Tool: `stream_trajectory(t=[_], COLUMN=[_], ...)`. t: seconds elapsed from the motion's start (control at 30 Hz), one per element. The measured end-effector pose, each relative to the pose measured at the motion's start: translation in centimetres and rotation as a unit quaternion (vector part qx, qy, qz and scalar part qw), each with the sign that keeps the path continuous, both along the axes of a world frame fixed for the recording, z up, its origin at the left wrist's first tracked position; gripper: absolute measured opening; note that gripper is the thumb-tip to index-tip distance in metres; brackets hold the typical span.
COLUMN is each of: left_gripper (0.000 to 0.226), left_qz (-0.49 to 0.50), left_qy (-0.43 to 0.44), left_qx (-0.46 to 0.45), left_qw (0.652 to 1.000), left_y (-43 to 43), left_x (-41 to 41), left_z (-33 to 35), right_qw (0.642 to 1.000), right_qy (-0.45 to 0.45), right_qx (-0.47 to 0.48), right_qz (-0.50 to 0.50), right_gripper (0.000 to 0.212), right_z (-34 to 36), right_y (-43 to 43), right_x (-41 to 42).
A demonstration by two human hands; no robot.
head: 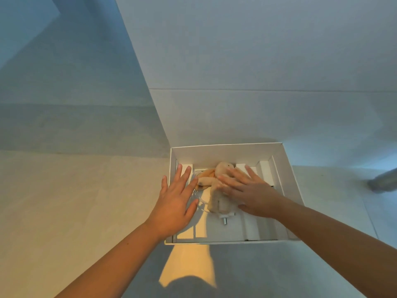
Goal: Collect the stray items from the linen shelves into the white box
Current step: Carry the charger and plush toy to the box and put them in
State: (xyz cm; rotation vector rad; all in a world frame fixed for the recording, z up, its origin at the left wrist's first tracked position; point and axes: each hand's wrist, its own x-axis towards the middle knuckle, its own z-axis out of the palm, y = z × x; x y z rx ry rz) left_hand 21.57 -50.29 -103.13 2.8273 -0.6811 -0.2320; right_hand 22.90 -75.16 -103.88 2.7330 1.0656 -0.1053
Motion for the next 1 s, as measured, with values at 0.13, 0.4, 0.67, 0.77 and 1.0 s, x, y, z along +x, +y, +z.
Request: stream_trajectory(t=[0.13,0.4,0.67,0.77,1.0], left_gripper=[0.059,0.064,0.060,0.060,0.061], left_qz=[-0.003,-0.020,-0.038,-0.043,-0.040], left_qy=[0.006,0.011,-0.008,-0.009,-0.010], left_qx=[-0.003,0.016,0.050,0.057,0.082], left_qw=[1.000,1.000,0.998,0.997,0.996], left_y=[0.1,-1.9,-3.8,-3.9,-4.1], left_x=[0.1,1.8,3.9,4.5,4.3], left_z=[-0.1,0.3,-0.1,-0.1,0.4], right_qw=[0.991,0.979,0.970,0.969,0.964], right_qy=[0.031,0.066,0.064,0.066,0.084], right_qx=[-0.034,-0.050,-0.046,-0.049,-0.045], right_qz=[-0.127,-0.184,-0.228,-0.232,-0.250], right_gripper=[0.085,0.078,0.076,0.075,0.076], right_z=[0.3,-0.5,-0.1,-0.1,0.0], right_y=[-3.5,-6.4,-7.8,-7.7,-7.1], right_x=[-1.3,-3.2,-2.9,-2.8,-2.7])
